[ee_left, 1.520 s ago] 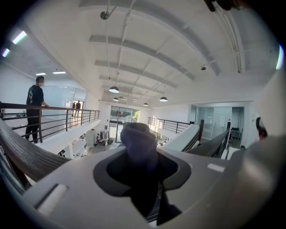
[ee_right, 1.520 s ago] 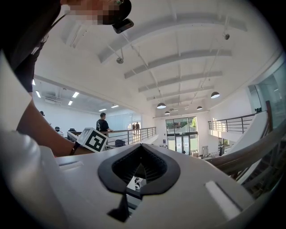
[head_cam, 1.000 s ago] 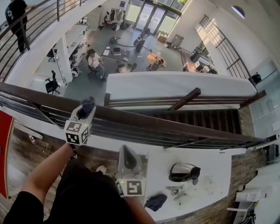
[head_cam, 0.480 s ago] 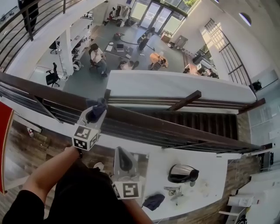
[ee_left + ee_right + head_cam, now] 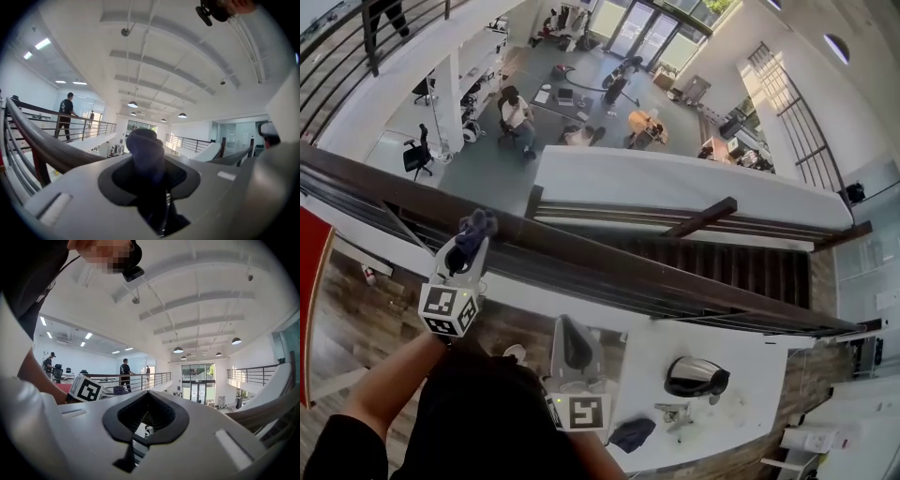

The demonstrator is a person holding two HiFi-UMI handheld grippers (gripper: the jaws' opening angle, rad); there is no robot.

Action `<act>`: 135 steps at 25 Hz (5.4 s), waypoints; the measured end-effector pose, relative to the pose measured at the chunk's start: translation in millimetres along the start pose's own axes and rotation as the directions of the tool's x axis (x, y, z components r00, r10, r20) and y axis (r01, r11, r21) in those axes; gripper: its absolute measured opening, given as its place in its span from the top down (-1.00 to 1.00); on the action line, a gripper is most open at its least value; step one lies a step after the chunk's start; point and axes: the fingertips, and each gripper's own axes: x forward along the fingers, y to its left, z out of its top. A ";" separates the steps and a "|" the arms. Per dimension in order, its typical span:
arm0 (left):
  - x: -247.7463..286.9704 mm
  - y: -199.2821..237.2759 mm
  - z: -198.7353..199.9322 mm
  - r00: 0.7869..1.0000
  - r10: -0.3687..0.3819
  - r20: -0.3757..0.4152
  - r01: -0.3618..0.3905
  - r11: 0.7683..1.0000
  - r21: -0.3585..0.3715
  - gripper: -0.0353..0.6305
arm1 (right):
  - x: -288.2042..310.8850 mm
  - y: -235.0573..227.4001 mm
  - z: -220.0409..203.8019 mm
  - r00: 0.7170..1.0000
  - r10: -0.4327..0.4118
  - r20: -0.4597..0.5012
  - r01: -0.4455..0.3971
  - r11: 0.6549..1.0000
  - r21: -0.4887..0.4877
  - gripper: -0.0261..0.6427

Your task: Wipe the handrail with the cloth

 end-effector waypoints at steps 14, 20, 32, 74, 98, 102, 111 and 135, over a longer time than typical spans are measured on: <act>-71.6 166.2 -29.7 0.947 0.311 -0.074 -0.312 0.950 0.006 0.55 | 58.3 99.9 19.0 0.974 0.227 0.014 -0.227 0.974 -0.018 0.92; -71.6 204.1 -52.5 0.938 0.320 -0.134 -0.320 0.947 0.016 0.55 | 77.1 131.1 16.3 0.968 0.245 -0.042 -0.247 0.969 -0.032 0.92; -40.5 234.7 -91.1 0.953 0.220 -0.211 -0.220 0.975 0.021 0.55 | 103.3 158.8 21.6 0.981 0.165 -0.101 -0.168 0.985 -0.031 0.92; 15.3 213.2 -180.1 0.931 -0.011 -0.366 0.054 0.993 0.106 0.55 | 104.9 165.8 -13.7 0.979 -0.017 -0.204 0.021 1.000 0.018 0.92; 19.7 190.8 -187.1 0.918 0.049 -0.395 0.010 0.989 0.145 0.55 | 62.1 111.6 -20.1 0.971 -0.117 -0.207 0.136 0.988 0.079 0.92; 22.1 181.9 -190.0 0.912 0.046 -0.407 0.006 0.992 0.125 0.55 | 56.1 101.0 -21.2 0.970 -0.125 -0.211 0.146 0.986 0.085 0.92; 28.4 155.1 -197.9 0.911 0.028 -0.412 0.020 0.994 0.112 0.55 | 45.5 92.9 -23.5 0.973 -0.112 -0.202 0.130 0.988 0.081 0.92; 38.2 98.9 -205.7 0.898 -0.013 -0.440 0.054 0.995 0.080 0.54 | 0.8 55.8 -25.5 0.962 -0.187 -0.199 0.212 0.971 0.113 0.92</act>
